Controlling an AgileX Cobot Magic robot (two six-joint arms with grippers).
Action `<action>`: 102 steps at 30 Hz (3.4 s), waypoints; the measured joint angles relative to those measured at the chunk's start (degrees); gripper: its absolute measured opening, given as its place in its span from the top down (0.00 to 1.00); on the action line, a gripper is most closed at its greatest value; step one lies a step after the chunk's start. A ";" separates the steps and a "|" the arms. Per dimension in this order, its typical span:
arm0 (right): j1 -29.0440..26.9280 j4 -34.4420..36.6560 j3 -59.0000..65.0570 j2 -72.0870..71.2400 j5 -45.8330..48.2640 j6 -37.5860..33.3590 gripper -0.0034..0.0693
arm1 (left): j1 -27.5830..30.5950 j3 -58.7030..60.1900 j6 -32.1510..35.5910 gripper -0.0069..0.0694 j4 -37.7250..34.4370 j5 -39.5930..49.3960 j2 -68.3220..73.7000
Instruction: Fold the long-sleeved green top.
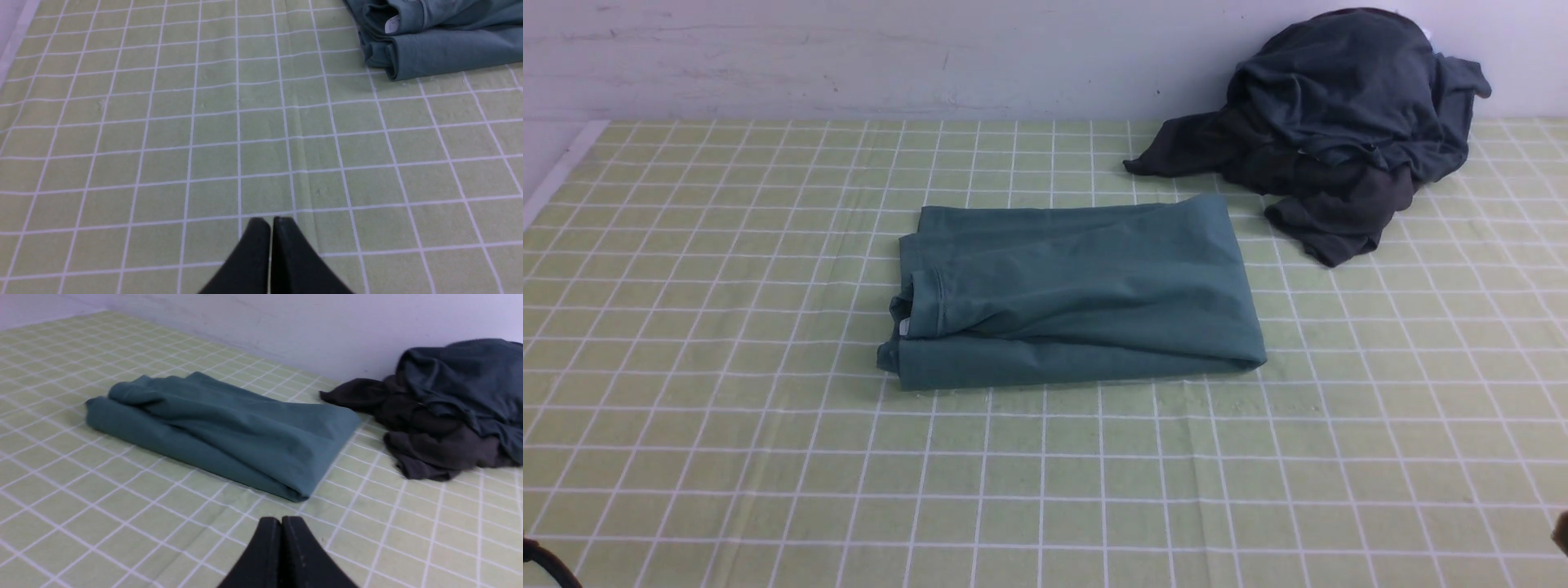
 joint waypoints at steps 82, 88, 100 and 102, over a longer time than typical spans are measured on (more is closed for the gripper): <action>-21.38 7.55 8.58 -4.71 -0.81 -0.09 0.97 | 3.81 23.64 0.00 0.91 0.25 -27.55 -18.88; -21.38 7.55 8.58 -4.71 -0.81 -0.07 0.97 | 5.57 24.49 1.72 0.91 -1.62 -30.92 -18.88; -21.38 7.55 8.58 -4.71 -0.81 -0.07 0.97 | 8.63 24.26 16.83 0.91 -14.86 -22.60 -18.88; -21.38 7.55 8.58 -4.71 -0.81 -0.07 0.97 | 8.63 24.25 17.25 0.91 -14.99 -22.47 -18.88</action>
